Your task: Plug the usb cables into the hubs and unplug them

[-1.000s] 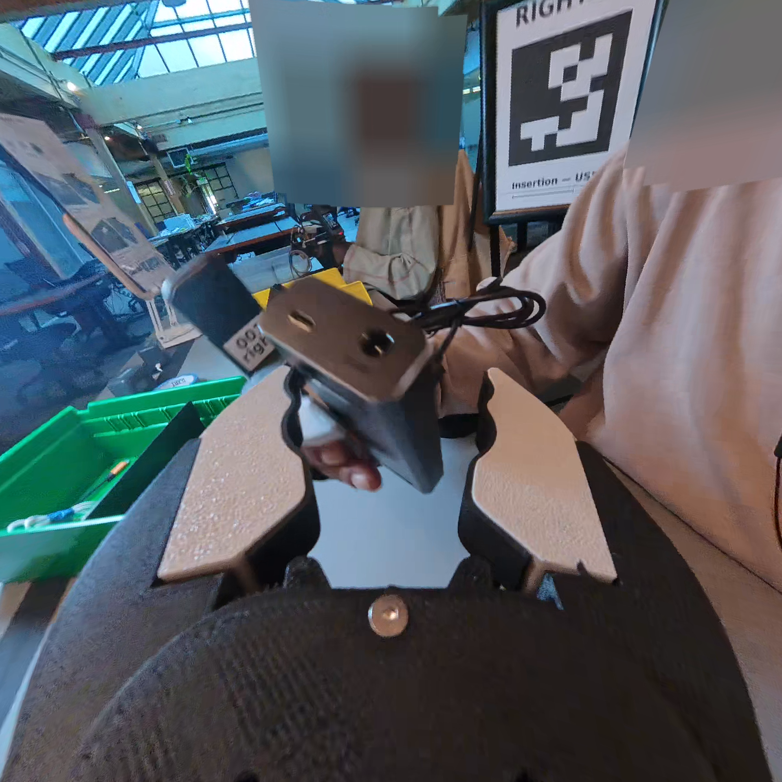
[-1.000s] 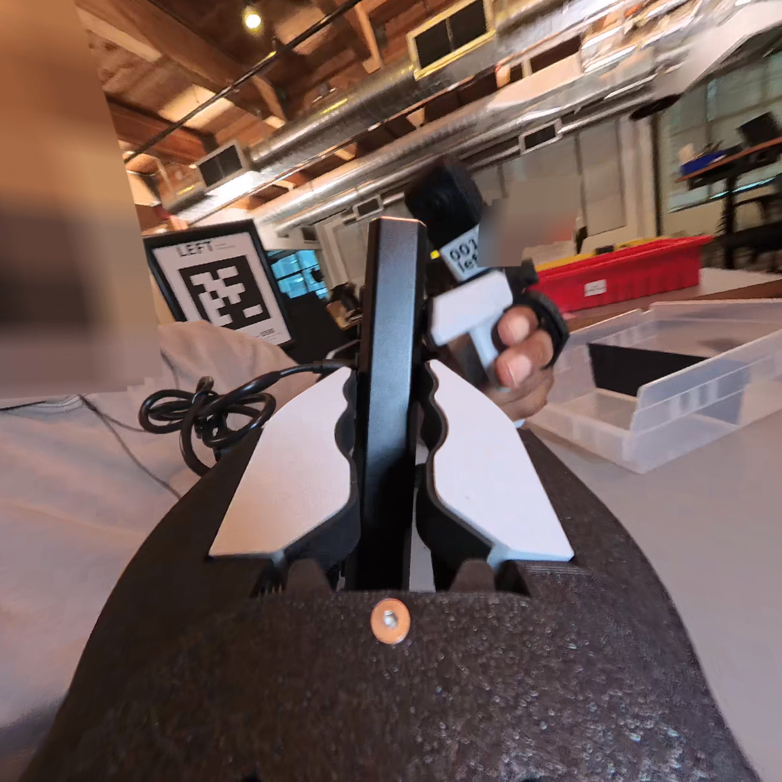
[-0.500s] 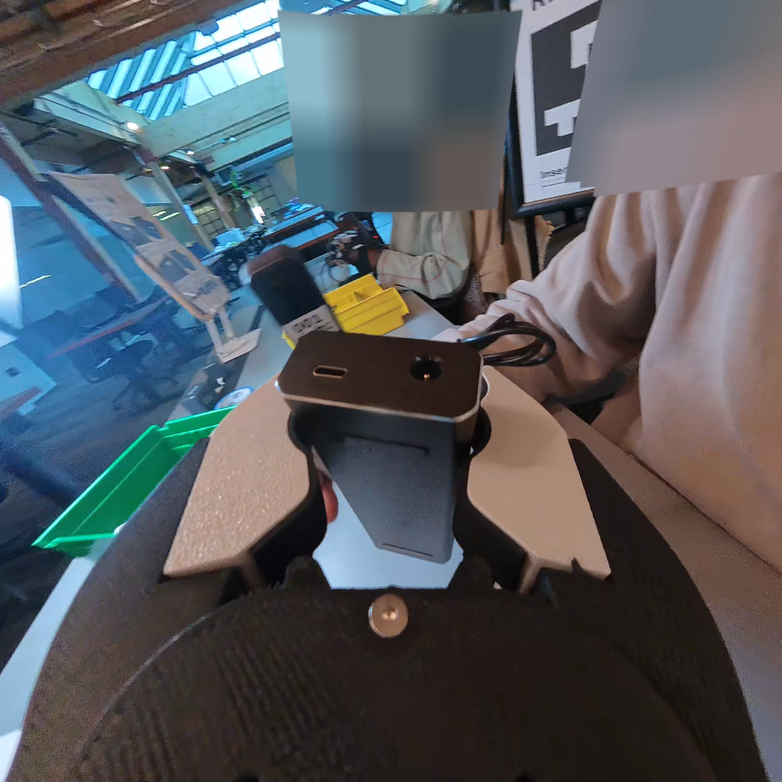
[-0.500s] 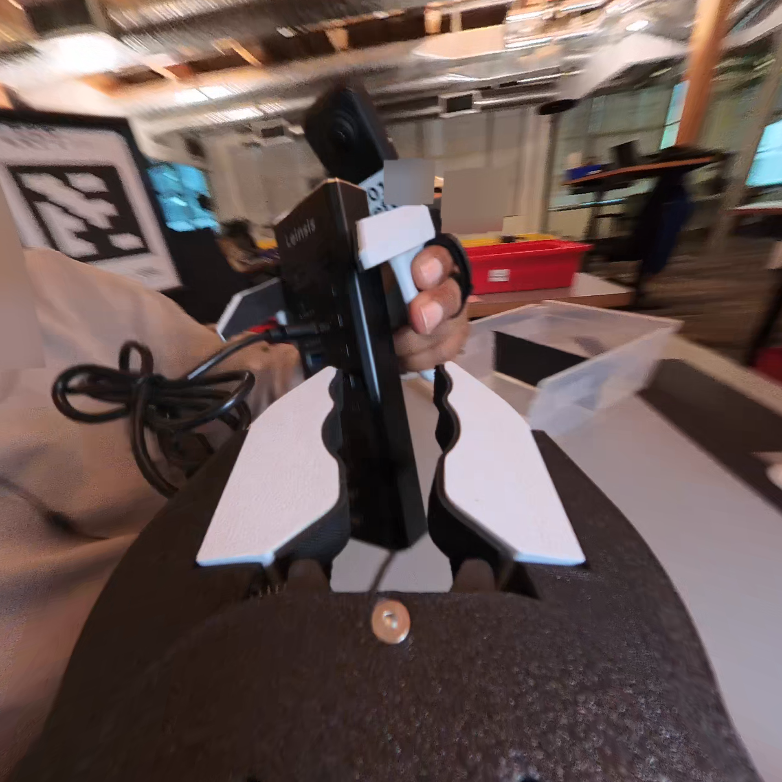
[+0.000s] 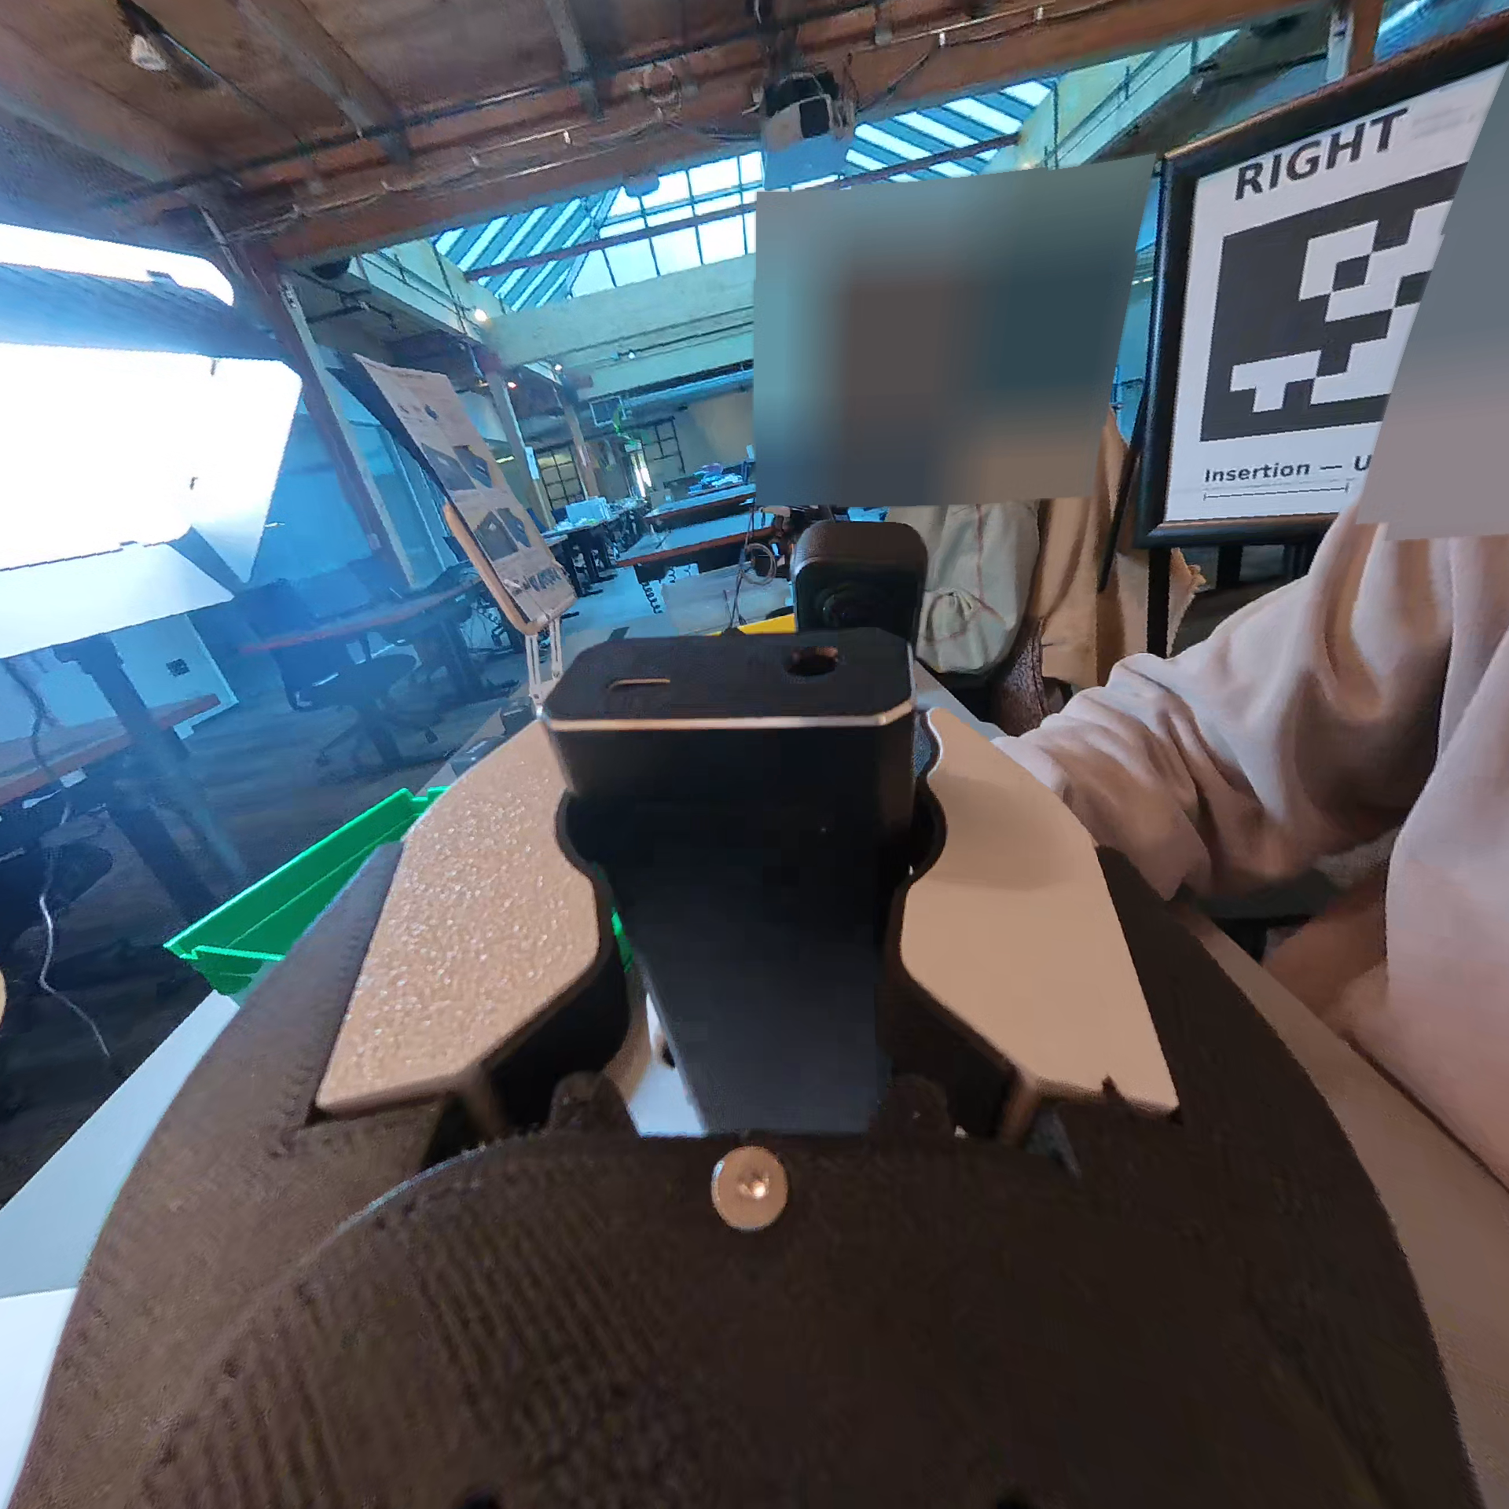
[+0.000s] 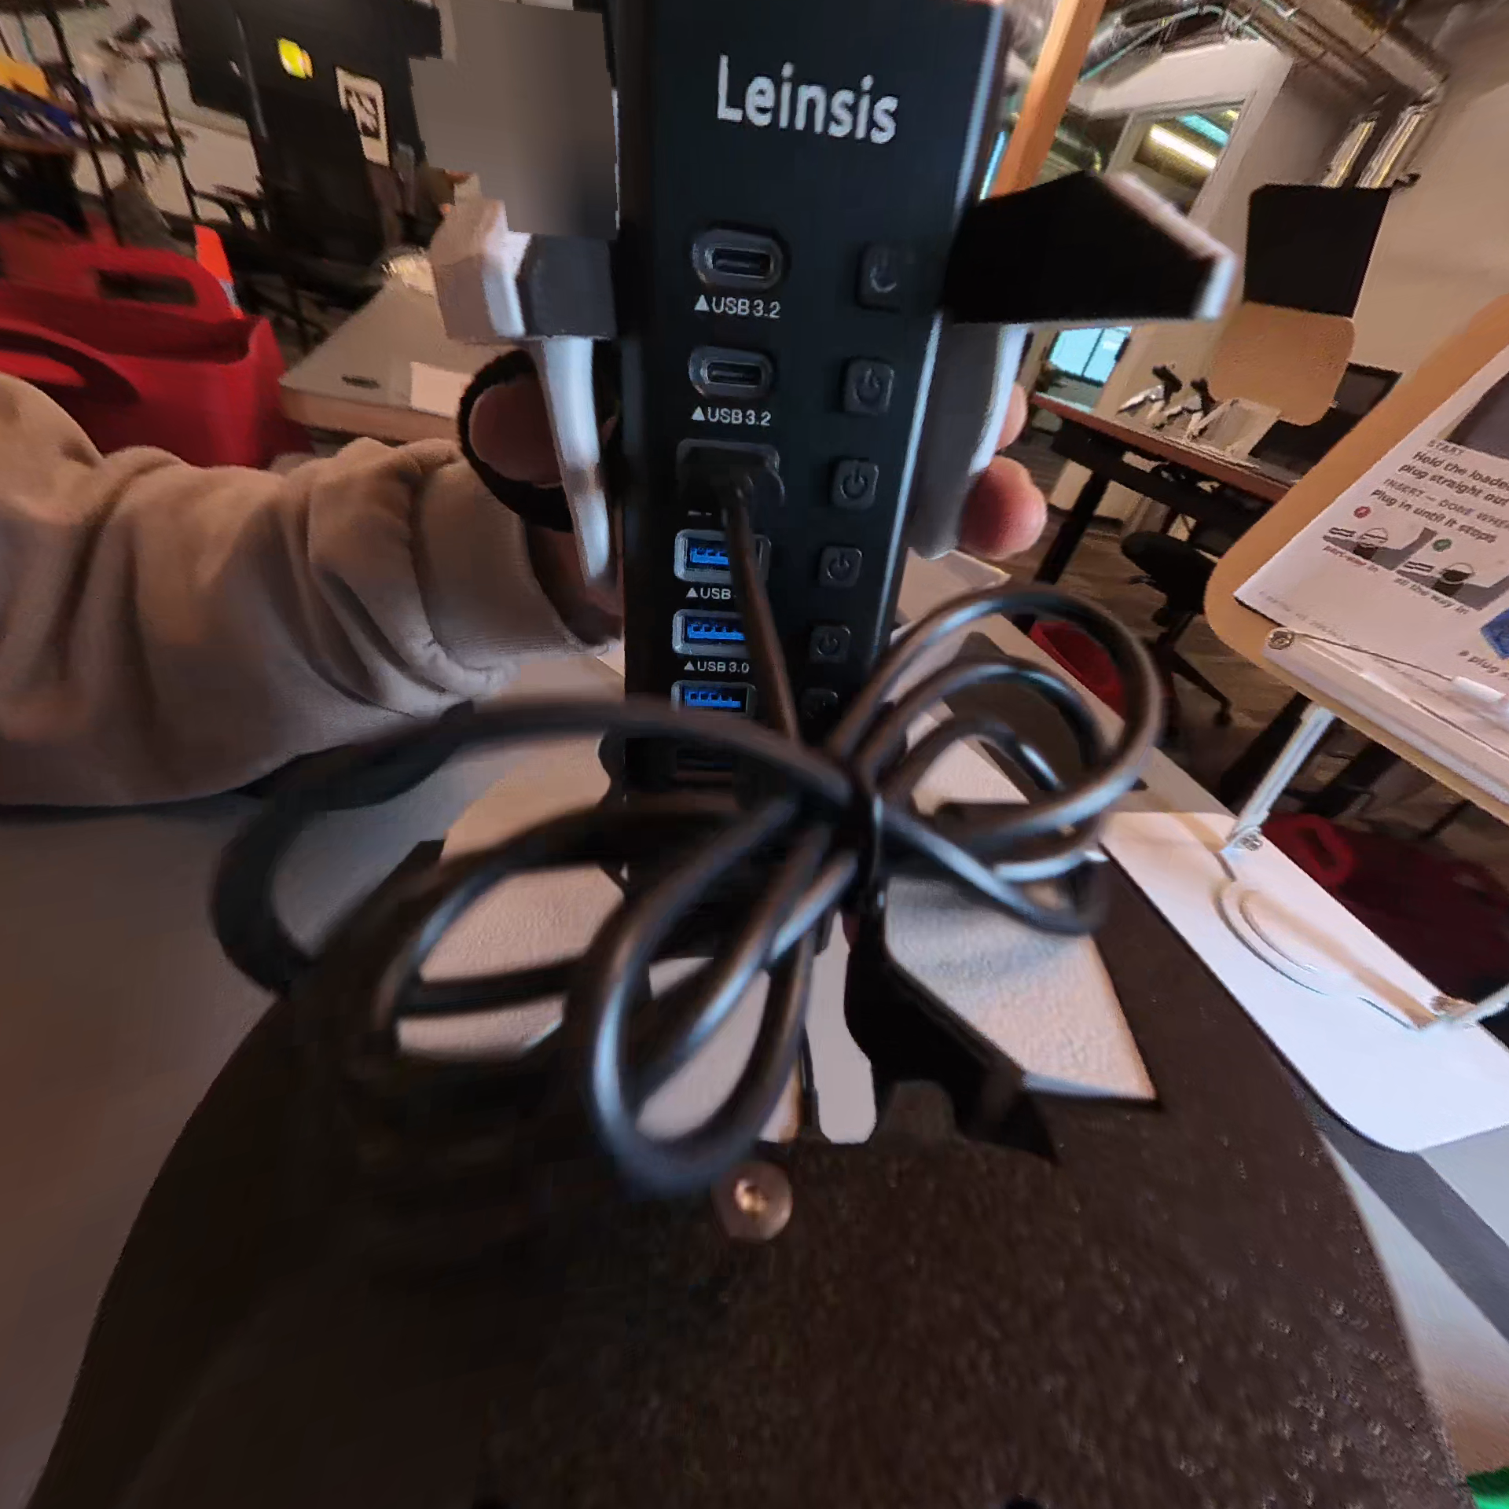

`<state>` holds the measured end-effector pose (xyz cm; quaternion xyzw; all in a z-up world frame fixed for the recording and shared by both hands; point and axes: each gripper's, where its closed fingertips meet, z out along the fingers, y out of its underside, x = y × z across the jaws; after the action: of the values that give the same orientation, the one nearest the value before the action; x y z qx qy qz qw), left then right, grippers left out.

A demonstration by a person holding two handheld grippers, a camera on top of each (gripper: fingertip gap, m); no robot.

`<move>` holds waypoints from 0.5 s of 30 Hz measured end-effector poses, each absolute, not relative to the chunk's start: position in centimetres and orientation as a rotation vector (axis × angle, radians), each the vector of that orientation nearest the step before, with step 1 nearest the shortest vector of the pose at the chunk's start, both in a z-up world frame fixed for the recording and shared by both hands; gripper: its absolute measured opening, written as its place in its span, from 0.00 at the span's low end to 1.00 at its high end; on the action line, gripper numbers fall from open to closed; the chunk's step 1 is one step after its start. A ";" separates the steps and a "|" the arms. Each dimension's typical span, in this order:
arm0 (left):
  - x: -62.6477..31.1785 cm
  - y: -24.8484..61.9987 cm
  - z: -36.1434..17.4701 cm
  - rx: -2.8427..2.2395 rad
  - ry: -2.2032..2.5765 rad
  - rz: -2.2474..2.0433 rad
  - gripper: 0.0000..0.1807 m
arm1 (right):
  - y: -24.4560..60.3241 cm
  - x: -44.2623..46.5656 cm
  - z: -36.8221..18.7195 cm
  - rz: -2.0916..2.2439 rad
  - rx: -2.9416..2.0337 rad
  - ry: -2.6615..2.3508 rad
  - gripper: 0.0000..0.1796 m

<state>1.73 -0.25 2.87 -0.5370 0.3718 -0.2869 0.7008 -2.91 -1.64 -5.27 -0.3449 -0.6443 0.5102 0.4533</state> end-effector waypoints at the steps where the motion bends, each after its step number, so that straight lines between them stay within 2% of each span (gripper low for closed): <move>1: 1.5 -0.3 2.9 -1.202 0.827 -0.647 0.42 | -1.7 -2.7 -5.0 1.298 -0.847 -1.588 0.32; 4: 1.6 -0.2 1.2 -1.286 0.882 -0.654 0.48 | -2.0 -2.1 -3.8 1.452 -0.838 -1.545 0.32; 15: 1.6 0.2 -0.4 -1.347 0.938 -0.607 0.42 | -1.5 -1.9 -4.1 1.386 -0.835 -1.587 0.31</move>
<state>1.63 0.19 -0.37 -0.5909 0.4113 -0.2661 0.6410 -1.92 -1.51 -4.10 -0.3337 -0.6341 0.5540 0.4238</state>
